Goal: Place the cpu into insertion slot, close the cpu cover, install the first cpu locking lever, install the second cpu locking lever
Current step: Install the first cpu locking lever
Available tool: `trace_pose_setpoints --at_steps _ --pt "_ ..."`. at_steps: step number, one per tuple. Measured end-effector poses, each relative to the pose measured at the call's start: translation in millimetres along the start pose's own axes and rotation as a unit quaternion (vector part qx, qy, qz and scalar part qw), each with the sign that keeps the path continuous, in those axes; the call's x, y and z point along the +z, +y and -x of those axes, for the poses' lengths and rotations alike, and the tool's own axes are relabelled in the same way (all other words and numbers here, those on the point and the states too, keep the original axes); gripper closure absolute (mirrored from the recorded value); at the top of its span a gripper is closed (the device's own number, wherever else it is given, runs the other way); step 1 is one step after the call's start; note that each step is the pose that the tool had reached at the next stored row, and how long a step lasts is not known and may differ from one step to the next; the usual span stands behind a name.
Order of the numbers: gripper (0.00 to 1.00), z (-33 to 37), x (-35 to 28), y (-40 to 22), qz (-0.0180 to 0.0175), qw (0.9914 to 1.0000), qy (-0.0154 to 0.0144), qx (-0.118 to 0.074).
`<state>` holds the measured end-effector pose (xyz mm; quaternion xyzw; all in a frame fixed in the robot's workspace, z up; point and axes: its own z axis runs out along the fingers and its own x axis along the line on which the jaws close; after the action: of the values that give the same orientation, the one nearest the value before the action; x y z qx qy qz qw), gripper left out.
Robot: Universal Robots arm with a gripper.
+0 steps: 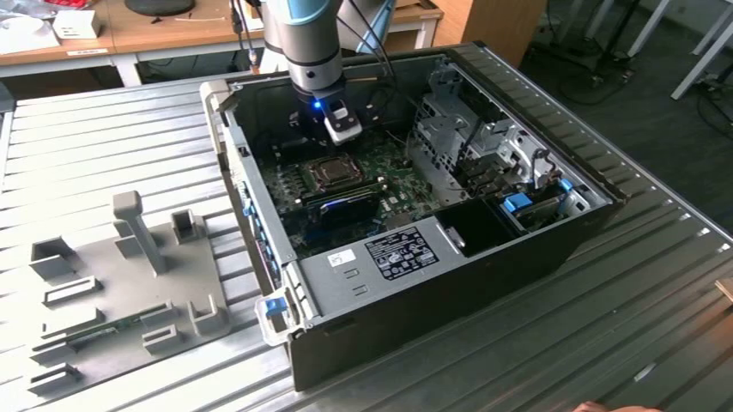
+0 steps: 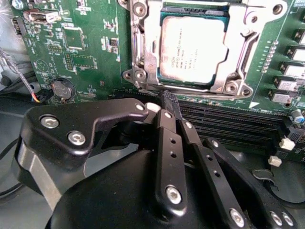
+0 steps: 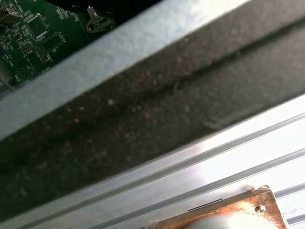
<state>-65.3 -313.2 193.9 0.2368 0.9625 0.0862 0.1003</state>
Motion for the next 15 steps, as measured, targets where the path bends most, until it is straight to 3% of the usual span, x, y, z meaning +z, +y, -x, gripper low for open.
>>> trace_pose_setpoints --at_steps 15 --pt "0.89 0.1 1.1 -0.7 0.0001 1.00000 -0.0005 0.000"
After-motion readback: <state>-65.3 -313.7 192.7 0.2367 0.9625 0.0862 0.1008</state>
